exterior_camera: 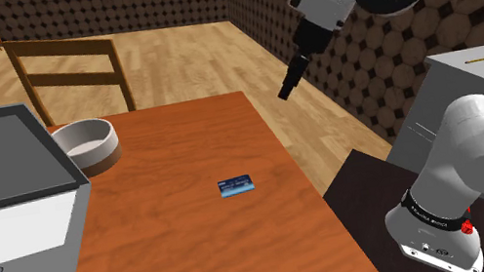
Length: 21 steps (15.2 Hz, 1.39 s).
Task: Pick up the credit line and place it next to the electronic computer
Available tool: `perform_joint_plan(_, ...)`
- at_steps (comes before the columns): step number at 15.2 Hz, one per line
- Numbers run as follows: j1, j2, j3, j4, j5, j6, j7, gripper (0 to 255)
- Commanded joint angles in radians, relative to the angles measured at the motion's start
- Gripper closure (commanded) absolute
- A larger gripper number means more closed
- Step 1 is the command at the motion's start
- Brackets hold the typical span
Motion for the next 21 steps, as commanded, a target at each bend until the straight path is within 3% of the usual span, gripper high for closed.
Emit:
perform_joint_plan(1, 0.043, 0.023, 0.002, -0.038, 0.026, 0.087, -0.056, 0)
perform_joint_plan(7, 0.2, 0.157, -0.012, -0.111, 0.127, 0.354, -0.244, 0)
perform_joint_plan(11, 0.341, 0.275, -0.052, -0.128, 0.229, 0.529, -0.407, 0)
perform_joint_plan(14, 0.484, 0.375, -0.113, -0.12, 0.349, 0.65, -0.571, 0)
perform_joint_plan(17, 0.675, 0.48, -0.214, -0.088, 0.546, 0.75, -0.806, 0)
perform_joint_plan(18, 0.676, 0.481, -0.214, -0.087, 0.55, 0.75, -0.81, 0)
perform_joint_plan(21, 0.737, 0.54, -0.252, -0.057, 0.652, 0.777, -0.893, 0)
